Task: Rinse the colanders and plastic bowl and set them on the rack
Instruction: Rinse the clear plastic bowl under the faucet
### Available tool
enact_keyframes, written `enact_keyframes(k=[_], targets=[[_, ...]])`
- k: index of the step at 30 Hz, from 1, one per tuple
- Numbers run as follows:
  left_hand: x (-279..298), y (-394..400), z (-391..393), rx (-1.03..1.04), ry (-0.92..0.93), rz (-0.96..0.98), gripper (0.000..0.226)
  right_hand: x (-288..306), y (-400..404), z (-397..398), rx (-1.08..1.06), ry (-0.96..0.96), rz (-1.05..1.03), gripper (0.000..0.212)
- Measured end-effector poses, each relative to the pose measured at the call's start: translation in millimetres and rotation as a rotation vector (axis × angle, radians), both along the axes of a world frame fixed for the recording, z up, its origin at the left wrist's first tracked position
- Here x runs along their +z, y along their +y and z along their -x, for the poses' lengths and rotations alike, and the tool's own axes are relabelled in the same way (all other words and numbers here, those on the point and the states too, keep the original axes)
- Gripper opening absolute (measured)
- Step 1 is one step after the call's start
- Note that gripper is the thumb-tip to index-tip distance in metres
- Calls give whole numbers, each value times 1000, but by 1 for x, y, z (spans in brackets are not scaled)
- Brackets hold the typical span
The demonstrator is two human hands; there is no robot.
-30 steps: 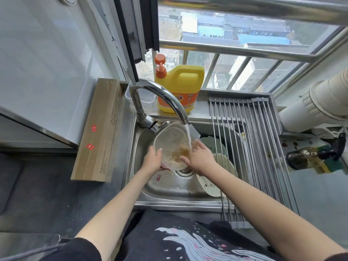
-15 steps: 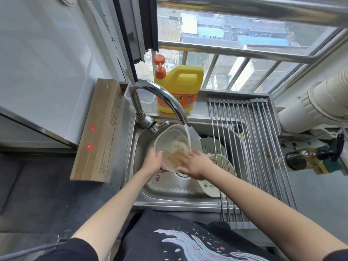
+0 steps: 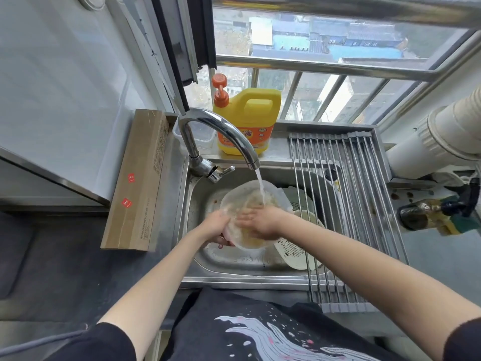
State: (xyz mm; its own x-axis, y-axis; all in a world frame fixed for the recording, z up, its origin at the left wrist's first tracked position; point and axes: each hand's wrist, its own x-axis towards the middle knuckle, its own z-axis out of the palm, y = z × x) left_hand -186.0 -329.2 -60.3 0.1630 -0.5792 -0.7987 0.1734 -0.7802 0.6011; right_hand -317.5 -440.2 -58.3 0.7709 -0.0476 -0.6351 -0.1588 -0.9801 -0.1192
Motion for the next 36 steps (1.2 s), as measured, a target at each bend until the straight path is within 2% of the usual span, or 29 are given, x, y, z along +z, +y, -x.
enact_keyframes(k=[3,4,7,8,10,12,15,16,17,20,23,26,28,30,31,32,34,35,36], targets=[[-2,1,1,49,55,-14,27,4,-8,-6,-112,8,214,63],[-3,-1,0,69,68,-4,25,5,1,-10,-149,44,209,63],[-11,4,-3,58,124,-35,32,7,20,-19,-148,154,-126,61],[-15,8,-3,47,155,-64,35,10,14,-18,-108,162,-150,61],[-16,12,0,54,221,-83,28,7,-1,-16,-70,137,20,57],[-11,8,3,94,210,-84,14,4,4,-17,-72,180,168,52],[-13,5,0,102,134,-113,20,4,24,-20,29,336,-3,53],[-15,7,-1,92,131,-128,24,8,20,-18,-8,343,-75,54],[-16,8,-1,86,133,-140,29,9,10,-16,-41,301,-81,55],[-18,4,-3,74,93,-172,39,9,3,-16,-45,198,78,43],[-18,1,-8,18,-14,-202,45,2,28,-18,13,245,-28,46],[-11,6,-15,-61,-96,-214,42,7,15,-16,-63,-13,60,44],[-4,7,-20,-101,-147,-236,40,8,15,-15,-54,31,72,46],[-1,7,-25,-147,-190,-253,38,7,27,-17,-7,206,-85,52],[0,7,-27,-167,-205,-248,37,6,28,-17,-15,221,-139,55],[0,7,-30,-182,-219,-239,36,5,22,-18,-34,159,-127,57],[3,5,-32,-181,-250,-219,27,-1,11,-15,-77,-24,42,55],[4,4,-32,-176,-267,-210,22,-4,9,-13,-77,-25,102,56],[4,2,-33,-169,-282,-197,20,-5,12,-12,-60,17,69,59]])
